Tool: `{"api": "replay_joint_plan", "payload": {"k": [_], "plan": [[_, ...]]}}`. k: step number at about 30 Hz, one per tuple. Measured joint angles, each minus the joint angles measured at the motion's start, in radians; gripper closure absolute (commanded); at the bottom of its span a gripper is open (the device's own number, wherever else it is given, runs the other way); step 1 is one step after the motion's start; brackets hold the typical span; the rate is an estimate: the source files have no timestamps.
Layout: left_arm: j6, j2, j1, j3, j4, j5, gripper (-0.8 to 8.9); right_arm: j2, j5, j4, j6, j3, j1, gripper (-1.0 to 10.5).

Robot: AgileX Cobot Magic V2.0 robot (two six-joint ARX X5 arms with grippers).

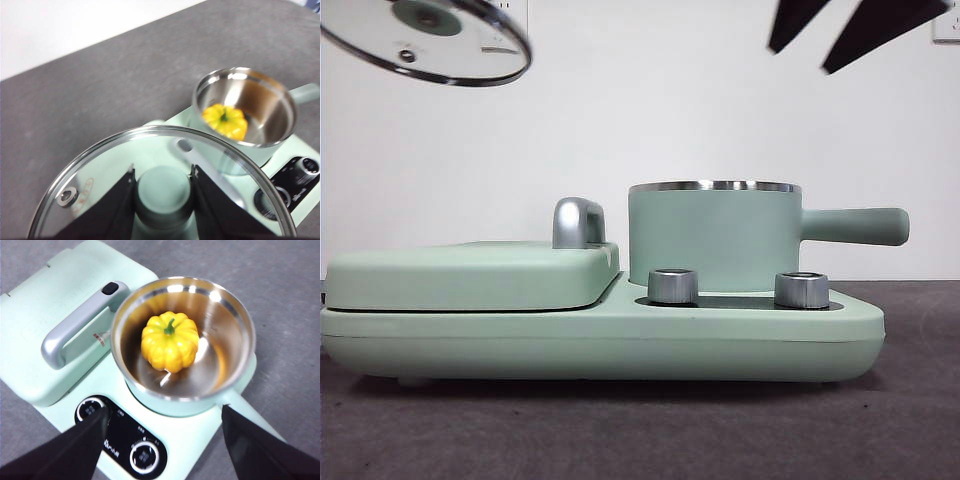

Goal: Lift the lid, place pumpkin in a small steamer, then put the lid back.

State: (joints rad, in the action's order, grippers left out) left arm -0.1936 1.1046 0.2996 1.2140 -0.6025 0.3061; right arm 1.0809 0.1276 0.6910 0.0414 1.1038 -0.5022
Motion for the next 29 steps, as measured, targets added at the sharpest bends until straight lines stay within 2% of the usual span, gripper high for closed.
{"api": "replay_joint_plan", "payload": {"k": [6,13,20,29], "plan": [[0.002,0.043,0.071,0.0,0.061,0.001,7.99,-0.177,-0.037,-0.008,-0.027,-0.113,-0.001,6.0],[0.043,0.144,0.17,0.0,0.161,0.001,7.98,-0.359,-0.142,-0.008,-0.05,-0.21,-0.001,6.0],[0.06,0.28,0.281,0.0,0.364,-0.026,7.99,-0.491,-0.207,0.019,-0.065,-0.239,-0.001,6.0],[0.079,0.44,0.368,0.0,0.64,-0.115,7.99,-0.507,-0.207,0.116,-0.076,-0.243,-0.001,6.0]]}}
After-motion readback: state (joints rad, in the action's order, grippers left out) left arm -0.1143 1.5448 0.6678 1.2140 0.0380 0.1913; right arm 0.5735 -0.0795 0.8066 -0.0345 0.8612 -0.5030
